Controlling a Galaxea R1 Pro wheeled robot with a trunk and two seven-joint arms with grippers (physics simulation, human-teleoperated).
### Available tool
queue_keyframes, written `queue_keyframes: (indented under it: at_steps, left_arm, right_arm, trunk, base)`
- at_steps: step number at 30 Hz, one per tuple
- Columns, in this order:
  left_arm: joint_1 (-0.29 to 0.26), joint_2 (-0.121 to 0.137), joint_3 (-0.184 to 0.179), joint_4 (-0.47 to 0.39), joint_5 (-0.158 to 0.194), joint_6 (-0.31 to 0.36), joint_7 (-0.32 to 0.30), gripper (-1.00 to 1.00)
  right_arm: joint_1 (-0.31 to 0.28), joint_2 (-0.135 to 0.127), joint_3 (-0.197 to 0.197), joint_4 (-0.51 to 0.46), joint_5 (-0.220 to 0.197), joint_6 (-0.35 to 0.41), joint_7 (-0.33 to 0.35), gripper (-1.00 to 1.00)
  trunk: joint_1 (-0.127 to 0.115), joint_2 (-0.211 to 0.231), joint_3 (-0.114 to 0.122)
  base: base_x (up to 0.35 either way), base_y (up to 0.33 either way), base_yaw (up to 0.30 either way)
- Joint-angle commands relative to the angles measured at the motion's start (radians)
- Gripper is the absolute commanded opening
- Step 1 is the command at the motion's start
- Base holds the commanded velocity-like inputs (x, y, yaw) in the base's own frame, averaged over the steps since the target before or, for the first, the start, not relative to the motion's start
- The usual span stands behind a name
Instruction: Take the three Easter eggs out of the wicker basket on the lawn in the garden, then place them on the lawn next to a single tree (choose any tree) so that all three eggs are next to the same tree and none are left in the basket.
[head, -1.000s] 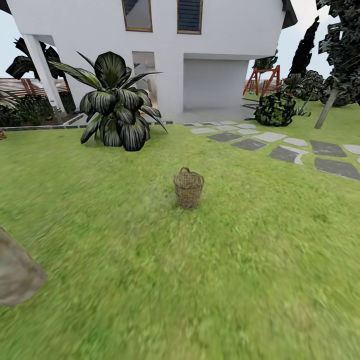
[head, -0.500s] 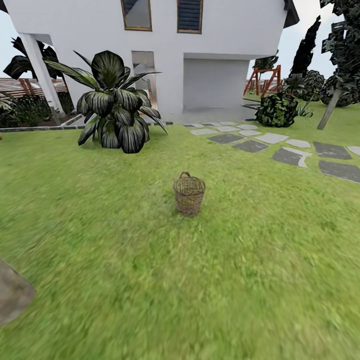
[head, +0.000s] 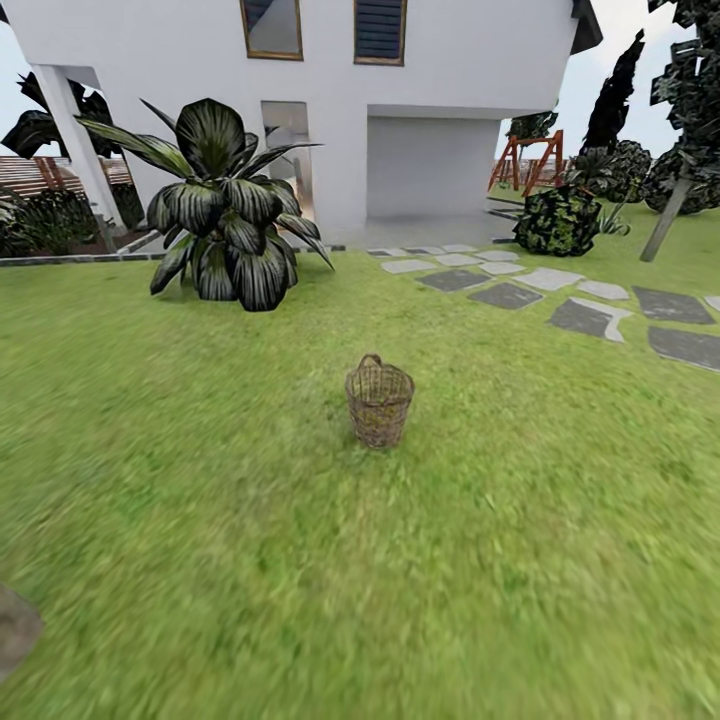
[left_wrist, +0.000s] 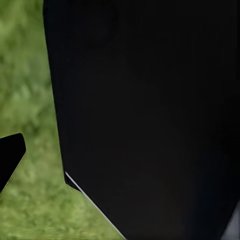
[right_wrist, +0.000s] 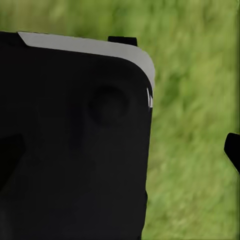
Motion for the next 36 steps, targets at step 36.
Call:
queue_keyframes:
  at_steps: [36]
  left_arm:
    - [0.0,0.001,0.001,-0.001,0.002,-0.002,-0.001,1.0]
  right_arm:
    - [-0.001,-0.009,0.004,0.002,0.003,-0.004,-0.002,1.0]
  trunk:
    - [0.001,0.0,-0.001]
  base:
    - [0.338,-0.092,0.0]
